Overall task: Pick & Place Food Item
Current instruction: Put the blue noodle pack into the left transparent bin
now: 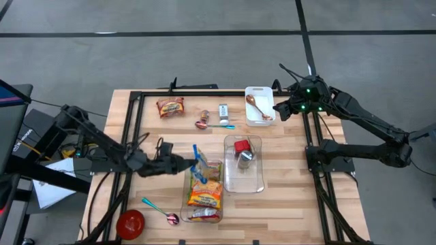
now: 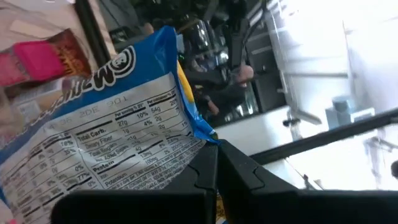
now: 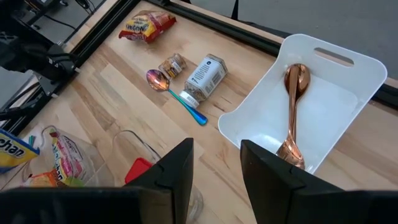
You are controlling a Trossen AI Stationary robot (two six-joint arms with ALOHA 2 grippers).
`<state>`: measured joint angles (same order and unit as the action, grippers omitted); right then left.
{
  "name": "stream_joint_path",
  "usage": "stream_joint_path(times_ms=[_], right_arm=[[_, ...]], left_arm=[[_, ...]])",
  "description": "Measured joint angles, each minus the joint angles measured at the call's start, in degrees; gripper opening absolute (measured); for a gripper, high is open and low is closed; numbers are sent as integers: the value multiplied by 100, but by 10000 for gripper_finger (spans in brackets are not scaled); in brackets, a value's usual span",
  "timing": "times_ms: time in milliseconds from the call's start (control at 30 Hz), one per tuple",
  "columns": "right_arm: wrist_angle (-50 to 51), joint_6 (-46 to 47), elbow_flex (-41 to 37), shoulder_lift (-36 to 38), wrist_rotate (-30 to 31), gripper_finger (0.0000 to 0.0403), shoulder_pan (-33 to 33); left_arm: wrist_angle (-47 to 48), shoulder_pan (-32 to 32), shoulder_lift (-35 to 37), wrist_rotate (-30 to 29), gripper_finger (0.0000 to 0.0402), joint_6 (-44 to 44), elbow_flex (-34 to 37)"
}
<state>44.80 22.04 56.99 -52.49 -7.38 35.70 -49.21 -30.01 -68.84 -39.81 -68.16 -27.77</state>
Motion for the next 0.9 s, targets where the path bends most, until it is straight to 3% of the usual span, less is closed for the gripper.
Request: stream_joint_path(times_ms=[167,467,900], right_arm=[[-35,-15,0,0,0,127,0],[-22,-15,0,0,0,127,0],[-17,-116,0,2,0,127,0]], left_arm=[[-29,-383,-273,-534,0,-435,0],[-850,-686,-1098,-588,0,-949,-17],[-940,-800,-2429,-525,0,-1231,-1017]])
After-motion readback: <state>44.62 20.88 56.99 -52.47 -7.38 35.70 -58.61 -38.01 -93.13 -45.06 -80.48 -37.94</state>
